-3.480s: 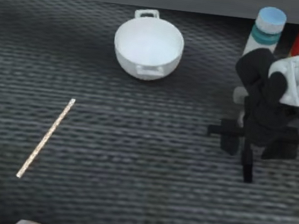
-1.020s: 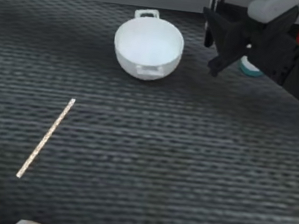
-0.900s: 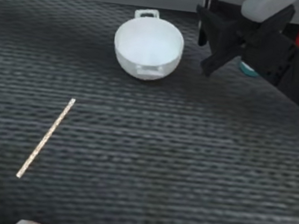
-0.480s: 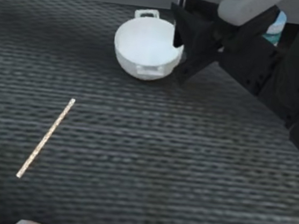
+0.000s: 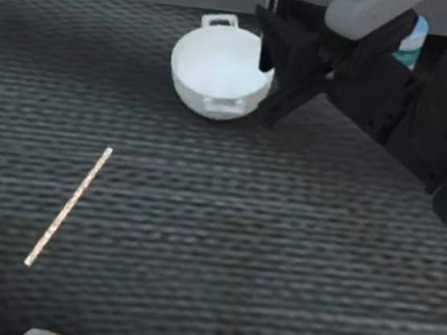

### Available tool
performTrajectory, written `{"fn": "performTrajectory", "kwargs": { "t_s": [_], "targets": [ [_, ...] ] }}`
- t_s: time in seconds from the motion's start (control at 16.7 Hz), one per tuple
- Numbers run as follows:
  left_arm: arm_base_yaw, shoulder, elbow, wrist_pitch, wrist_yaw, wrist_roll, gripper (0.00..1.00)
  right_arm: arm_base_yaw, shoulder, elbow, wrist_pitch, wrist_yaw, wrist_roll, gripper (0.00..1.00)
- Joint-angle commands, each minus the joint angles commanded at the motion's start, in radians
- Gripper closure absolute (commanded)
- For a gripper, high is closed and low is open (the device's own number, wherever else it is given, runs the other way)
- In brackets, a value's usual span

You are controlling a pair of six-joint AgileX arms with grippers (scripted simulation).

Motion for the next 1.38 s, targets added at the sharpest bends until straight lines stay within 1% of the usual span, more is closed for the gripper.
{"fn": "performTrajectory", "kwargs": {
  "t_s": [0.18,0.3,0.54,1.02,1.2,1.38],
  "targets": [
    [-0.011,0.013,0.012,0.006,0.005,0.0,0.0,0.0,0.0,0.0,0.0,0.0,0.0,1.0],
    [-0.05,0.068,0.057,0.028,0.021,0.003,0.0,0.0,0.0,0.0,0.0,0.0,0.0,1.0],
    [-0.173,0.295,0.213,0.1,0.063,0.015,0.0,0.0,0.0,0.0,0.0,0.0,0.0,1.0],
    [-0.468,0.888,0.592,0.279,0.16,0.046,0.0,0.0,0.0,0.0,0.0,0.0,0.0,1.0],
    [-0.542,1.034,0.686,0.323,0.186,0.053,0.0,0.0,0.0,0.0,0.0,0.0,0.0,1.0],
    [-0.574,1.089,0.723,0.342,0.198,0.056,0.0,0.0,0.0,0.0,0.0,0.0,0.0,1.0]
  ]
}}
